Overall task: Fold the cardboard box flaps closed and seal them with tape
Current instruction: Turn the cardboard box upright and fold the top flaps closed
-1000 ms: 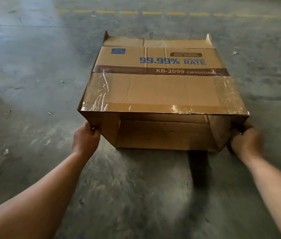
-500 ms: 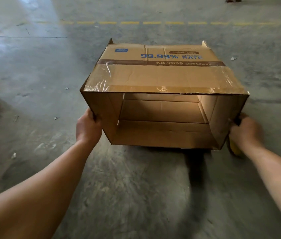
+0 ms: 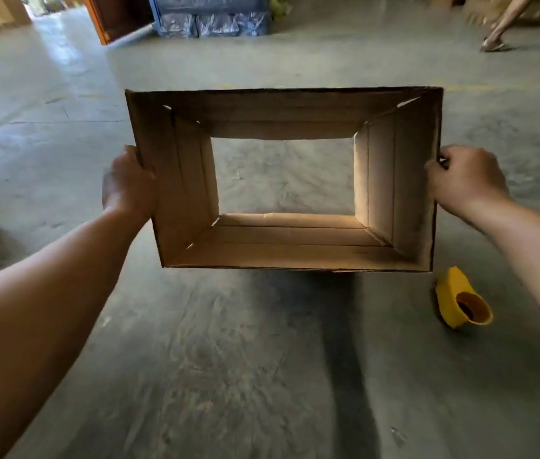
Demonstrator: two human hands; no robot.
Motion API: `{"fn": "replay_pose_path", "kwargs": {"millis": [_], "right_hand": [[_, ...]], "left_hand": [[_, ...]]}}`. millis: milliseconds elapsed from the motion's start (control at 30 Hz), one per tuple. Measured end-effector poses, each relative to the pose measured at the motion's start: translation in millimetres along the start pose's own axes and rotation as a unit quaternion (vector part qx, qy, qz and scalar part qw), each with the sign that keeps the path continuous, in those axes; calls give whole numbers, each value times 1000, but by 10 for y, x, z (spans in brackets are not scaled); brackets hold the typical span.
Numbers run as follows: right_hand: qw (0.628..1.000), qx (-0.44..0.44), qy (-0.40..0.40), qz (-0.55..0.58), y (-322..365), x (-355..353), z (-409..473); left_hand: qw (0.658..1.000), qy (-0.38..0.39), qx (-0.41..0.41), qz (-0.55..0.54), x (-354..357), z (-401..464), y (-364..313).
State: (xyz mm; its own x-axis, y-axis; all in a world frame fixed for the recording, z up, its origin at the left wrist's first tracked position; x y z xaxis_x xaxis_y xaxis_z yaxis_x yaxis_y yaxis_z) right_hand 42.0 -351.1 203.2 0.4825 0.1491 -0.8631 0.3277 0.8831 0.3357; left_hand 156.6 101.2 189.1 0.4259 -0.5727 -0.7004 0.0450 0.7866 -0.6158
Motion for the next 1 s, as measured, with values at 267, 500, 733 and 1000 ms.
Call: {"fn": "replay_pose_path", "kwargs": {"millis": [267,500,733,1000], "right_hand": [[998,-16,-15,-62,405,-462,550],[998,14,-3,-60,495,-549,838],[997,66,19,-34,555,-367,951],[993,39,89,-67,618,-192,1045]], "left_hand": [[993,20,81,80,-509,681,-409],[971,95,123,179,-601,1042,-684],[975,94,111,170,-449,1197,-515],[983,154,26,98,-396,1174,-453]]}}
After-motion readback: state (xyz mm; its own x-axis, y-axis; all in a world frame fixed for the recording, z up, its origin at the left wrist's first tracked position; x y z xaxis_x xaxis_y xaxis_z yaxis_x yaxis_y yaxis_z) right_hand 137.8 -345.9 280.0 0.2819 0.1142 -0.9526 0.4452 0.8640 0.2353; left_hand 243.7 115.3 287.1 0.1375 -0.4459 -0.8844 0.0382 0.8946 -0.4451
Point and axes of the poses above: each hand's wrist, its own z-axis towards the middle knuckle, its own x-axis out of the palm, y = z × x, the point moved 4 cm from there along z, towards the middle knuckle, and after that the axes turned 6 degrees about -z, right-handed, at the moved point
